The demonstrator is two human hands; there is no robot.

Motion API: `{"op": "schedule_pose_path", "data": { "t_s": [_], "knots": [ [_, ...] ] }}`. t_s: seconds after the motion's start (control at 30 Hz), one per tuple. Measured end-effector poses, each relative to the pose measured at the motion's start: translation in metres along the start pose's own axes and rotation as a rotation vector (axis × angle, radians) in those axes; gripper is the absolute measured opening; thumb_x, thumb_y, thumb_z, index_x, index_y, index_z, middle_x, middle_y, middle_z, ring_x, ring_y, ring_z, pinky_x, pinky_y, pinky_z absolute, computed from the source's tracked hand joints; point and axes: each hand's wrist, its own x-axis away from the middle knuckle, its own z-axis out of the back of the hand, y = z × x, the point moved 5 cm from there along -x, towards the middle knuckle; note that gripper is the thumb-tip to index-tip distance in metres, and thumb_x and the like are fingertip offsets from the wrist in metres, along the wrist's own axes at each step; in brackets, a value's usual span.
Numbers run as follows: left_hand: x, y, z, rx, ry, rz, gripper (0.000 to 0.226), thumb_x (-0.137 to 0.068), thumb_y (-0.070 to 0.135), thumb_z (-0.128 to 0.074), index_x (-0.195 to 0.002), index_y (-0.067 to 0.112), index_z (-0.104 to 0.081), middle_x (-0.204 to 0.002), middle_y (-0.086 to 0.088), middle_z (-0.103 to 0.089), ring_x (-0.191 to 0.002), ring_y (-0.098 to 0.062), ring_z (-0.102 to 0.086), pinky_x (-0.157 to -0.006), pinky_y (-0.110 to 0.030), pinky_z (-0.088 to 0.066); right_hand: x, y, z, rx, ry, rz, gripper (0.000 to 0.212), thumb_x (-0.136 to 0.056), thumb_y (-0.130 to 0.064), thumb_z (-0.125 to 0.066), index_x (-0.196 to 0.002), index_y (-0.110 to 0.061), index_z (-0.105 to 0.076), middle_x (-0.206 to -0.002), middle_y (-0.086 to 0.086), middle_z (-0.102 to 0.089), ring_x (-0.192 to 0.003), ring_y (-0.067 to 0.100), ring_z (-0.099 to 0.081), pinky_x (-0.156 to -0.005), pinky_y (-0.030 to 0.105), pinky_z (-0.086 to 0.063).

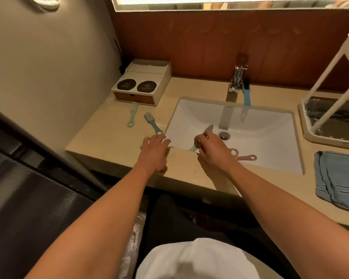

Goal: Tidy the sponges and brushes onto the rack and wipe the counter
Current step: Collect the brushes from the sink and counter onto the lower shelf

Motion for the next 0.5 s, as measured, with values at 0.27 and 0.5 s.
{"op": "schedule_pose_path", "data": {
  "t_s": [0.27,0.5],
  "knots": [
    [0.012,-0.053,-0.020,0.035,-0.056,0.087,0.072,-0.076,0.011,-0.079,-0.141,0.025,-0.049,-0.159,-0.002,-0.032,-0.145,-0.029,-0.027,-0.106,-0.048,-0.035,-0.018,-0.046,-0.023,0.034,-0.051,0.088,0.031,-0.098,-0.026,-0.060,-0.129,-0.020,-0.058,-0.124,0.008,-0.051,-0.099,0.029,-0.057,-0.084,0.044,-0.054],
    [0.012,-0.051,-0.024,-0.001,0.074,0.004,0.039,-0.080,0.003,-0.069,-0.117,0.010,-0.062,-0.127,-0.011,-0.056,-0.115,-0.033,-0.048,-0.083,-0.042,-0.044,-0.013,-0.046,-0.026,0.090,-0.084,0.112,0.032,-0.100,-0.021,-0.058,-0.132,-0.018,-0.057,-0.127,0.011,-0.052,-0.102,0.030,-0.057,-0.087,0.044,-0.055]
  ]
}}
